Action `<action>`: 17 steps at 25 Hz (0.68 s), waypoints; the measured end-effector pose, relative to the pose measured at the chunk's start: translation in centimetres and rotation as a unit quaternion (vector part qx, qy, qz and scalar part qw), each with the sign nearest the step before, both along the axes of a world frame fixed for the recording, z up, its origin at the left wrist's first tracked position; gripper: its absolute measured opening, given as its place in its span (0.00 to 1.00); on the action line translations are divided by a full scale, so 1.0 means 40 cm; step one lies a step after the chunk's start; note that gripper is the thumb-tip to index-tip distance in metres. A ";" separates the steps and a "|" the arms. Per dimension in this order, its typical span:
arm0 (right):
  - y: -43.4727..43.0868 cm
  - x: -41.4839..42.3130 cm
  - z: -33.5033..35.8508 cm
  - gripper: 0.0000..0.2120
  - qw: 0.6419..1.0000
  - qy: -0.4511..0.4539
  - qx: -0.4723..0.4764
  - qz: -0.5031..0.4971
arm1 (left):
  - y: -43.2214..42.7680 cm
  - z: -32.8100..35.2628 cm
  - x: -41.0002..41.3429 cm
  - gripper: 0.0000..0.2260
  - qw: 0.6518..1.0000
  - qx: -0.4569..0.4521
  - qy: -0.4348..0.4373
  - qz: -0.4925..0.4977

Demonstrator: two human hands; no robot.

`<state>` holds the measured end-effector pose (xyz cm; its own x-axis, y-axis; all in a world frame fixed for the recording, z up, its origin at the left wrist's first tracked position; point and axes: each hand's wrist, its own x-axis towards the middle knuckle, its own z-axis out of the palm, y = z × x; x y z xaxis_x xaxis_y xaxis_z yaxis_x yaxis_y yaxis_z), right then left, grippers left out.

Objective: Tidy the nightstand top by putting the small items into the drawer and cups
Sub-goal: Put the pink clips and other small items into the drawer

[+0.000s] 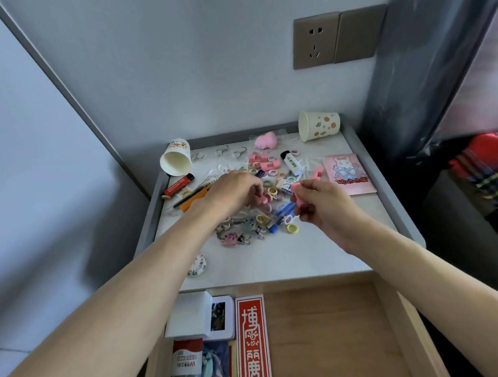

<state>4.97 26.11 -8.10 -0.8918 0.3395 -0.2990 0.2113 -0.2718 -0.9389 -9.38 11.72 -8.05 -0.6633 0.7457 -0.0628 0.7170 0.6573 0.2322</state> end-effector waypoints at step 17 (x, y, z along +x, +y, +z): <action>-0.187 0.122 0.061 0.08 0.969 0.038 -0.186 0.158 | -0.279 0.110 0.317 0.17 0.782 0.386 -0.436 0.223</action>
<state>9.83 18.64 -5.64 -0.9577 -0.0734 -0.2782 0.2740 -0.5269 -0.8045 3.28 0.58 -3.66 -0.8241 0.4912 -0.2821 -0.1959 0.2202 0.9556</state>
